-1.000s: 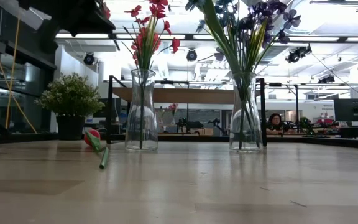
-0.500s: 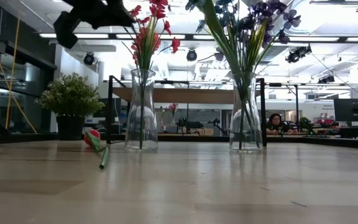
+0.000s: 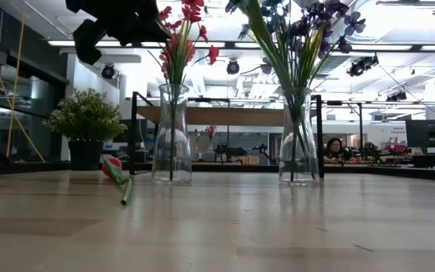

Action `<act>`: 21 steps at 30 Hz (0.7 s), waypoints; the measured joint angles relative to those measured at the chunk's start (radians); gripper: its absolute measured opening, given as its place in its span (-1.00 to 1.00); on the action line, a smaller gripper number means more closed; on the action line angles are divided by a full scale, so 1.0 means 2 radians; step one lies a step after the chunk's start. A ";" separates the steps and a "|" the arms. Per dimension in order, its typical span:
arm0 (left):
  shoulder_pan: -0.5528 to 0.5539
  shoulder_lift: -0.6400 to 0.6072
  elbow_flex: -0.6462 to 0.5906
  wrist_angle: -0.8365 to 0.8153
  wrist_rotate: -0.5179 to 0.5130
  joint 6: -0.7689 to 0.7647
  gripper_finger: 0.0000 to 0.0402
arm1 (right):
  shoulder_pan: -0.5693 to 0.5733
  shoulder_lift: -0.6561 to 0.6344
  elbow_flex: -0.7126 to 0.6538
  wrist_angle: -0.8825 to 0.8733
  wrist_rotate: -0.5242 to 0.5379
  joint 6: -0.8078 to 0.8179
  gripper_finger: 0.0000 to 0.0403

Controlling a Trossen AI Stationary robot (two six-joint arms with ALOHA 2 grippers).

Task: Pick and place flowers into a vace then onto a shelf
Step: Put the red flowers into the left transparent vase

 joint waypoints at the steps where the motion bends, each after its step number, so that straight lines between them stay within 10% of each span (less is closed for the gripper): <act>1: 0.001 0.000 0.000 -0.001 0.000 0.000 -0.82 | 0.000 0.000 0.000 -0.001 -0.002 0.001 -0.77; 21: 0.014 0.000 0.000 -0.050 0.000 0.003 -0.82 | 0.000 -0.001 0.000 -0.014 -0.002 -0.004 -0.76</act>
